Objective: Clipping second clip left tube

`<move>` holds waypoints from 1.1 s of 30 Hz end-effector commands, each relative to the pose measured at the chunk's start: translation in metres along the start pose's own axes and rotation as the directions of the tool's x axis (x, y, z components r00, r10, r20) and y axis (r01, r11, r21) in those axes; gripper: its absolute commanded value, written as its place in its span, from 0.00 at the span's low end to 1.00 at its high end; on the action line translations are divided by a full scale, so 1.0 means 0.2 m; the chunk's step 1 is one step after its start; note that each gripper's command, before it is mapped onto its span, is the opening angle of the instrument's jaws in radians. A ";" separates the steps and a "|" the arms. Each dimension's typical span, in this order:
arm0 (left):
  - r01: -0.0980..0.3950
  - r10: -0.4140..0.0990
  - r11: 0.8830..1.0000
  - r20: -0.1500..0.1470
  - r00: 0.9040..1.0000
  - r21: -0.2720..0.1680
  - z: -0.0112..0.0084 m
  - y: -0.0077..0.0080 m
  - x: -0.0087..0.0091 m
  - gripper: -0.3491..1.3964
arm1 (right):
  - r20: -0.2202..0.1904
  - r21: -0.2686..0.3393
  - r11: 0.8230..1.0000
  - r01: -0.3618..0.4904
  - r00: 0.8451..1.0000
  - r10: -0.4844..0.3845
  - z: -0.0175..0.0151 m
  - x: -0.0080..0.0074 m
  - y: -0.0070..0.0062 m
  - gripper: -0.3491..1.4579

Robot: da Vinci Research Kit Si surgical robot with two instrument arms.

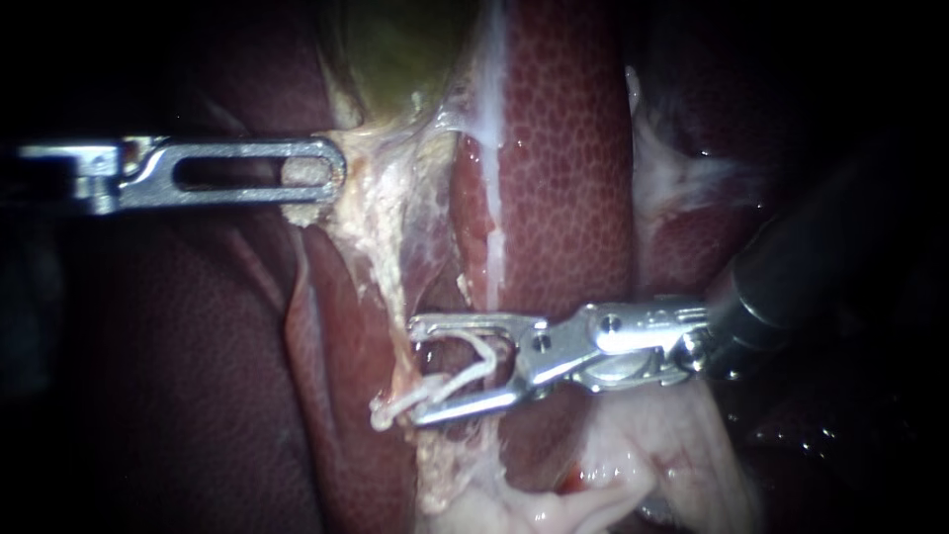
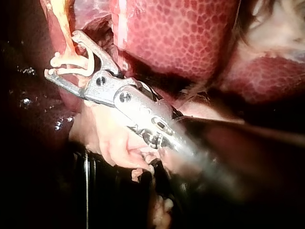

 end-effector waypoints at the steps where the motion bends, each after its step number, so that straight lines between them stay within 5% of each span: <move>1: 0.000 0.000 1.000 0.000 1.000 0.000 0.000 0.000 0.000 0.00 | 0.000 0.000 1.000 0.001 1.000 -0.001 0.000 0.000 0.000 0.52; 21: 0.000 0.000 1.000 0.002 1.000 -0.002 0.001 0.000 0.001 0.00 | 0.009 0.100 0.992 -0.074 0.997 0.073 0.015 -0.003 0.001 0.52; 33: 0.000 0.000 1.000 0.003 1.000 -0.003 0.001 -0.001 0.001 0.00 | 0.010 0.105 0.989 -0.101 0.995 0.101 0.025 -0.004 0.003 0.52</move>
